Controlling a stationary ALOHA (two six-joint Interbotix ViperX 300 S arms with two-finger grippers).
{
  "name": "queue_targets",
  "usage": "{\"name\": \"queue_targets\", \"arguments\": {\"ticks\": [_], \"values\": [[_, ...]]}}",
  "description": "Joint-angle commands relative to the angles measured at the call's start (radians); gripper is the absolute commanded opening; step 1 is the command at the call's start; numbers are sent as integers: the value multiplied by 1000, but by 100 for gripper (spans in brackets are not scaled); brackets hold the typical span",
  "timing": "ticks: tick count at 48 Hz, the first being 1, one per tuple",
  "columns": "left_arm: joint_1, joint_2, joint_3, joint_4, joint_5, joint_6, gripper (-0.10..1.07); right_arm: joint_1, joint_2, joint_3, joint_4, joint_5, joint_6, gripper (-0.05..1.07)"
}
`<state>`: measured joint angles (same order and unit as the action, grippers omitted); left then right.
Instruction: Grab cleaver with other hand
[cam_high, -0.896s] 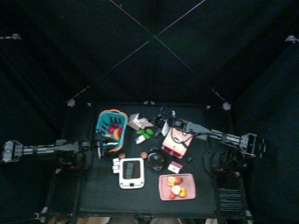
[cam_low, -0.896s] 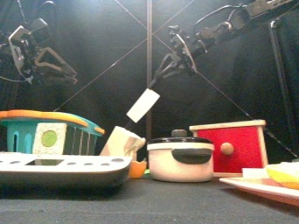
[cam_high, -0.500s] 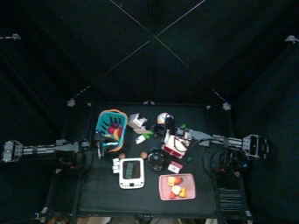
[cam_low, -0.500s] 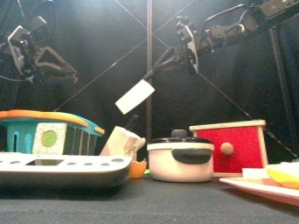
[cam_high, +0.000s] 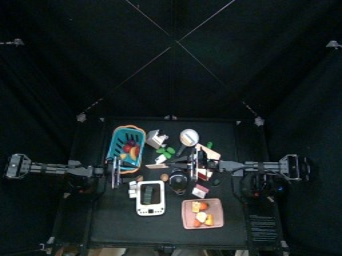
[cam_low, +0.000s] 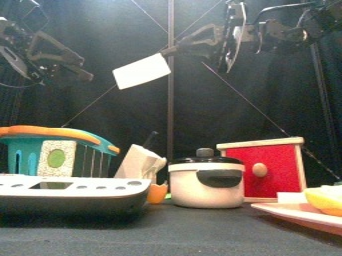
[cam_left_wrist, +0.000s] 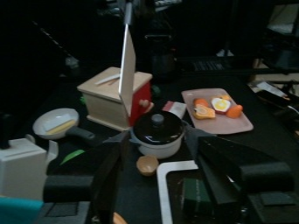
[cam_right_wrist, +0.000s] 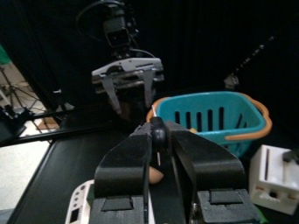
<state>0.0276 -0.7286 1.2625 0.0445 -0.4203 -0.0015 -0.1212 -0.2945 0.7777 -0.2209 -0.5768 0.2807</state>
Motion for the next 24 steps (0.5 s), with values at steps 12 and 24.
{"name": "queue_targets", "arguments": {"ticks": [12,24], "values": [[-6,49,-46,-64,-87,2,97,32,26,-18,-14,-20,-2,50],[-35,78,-51,-64,-104,0,97,29,31,-23,-15,-21,-3,50]]}}
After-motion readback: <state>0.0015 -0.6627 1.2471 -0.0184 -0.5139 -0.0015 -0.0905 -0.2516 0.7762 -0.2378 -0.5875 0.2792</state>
